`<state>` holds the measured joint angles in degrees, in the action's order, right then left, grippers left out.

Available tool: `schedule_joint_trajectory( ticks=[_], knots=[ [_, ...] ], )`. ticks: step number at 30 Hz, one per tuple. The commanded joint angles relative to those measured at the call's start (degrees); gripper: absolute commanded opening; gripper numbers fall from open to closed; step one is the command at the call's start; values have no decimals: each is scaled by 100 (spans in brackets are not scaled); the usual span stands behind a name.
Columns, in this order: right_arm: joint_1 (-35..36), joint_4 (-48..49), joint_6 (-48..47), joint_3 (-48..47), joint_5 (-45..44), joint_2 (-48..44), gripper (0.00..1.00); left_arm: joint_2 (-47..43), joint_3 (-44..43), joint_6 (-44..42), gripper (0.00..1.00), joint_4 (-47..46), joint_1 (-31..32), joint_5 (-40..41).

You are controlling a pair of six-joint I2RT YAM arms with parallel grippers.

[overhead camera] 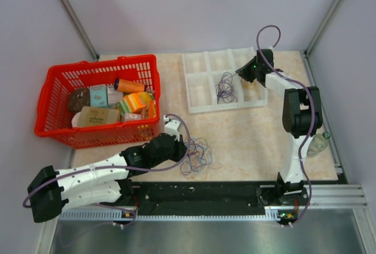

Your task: Untangle the cables

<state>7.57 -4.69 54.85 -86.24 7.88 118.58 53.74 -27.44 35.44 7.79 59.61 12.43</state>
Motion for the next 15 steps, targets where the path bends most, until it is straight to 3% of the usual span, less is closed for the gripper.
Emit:
schedule_joint_trajectory(
  ticks=[1, 6, 9, 15],
  knots=[
    [25, -32, 61, -78, -137, -168, 15, -109, -25, -11, 10, -190, 6, -12],
    [25, -41, -36, 63, -190, -441, 9, -144, 28, -11, 10, -208, 6, -12],
    [42, -102, -184, 98, -269, -626, 0, -153, 20, -11, 10, -199, 15, -21],
    [209, -313, -940, 168, -761, -1012, 0, -153, 11, -2, 10, -217, 6, -47]
  ],
)
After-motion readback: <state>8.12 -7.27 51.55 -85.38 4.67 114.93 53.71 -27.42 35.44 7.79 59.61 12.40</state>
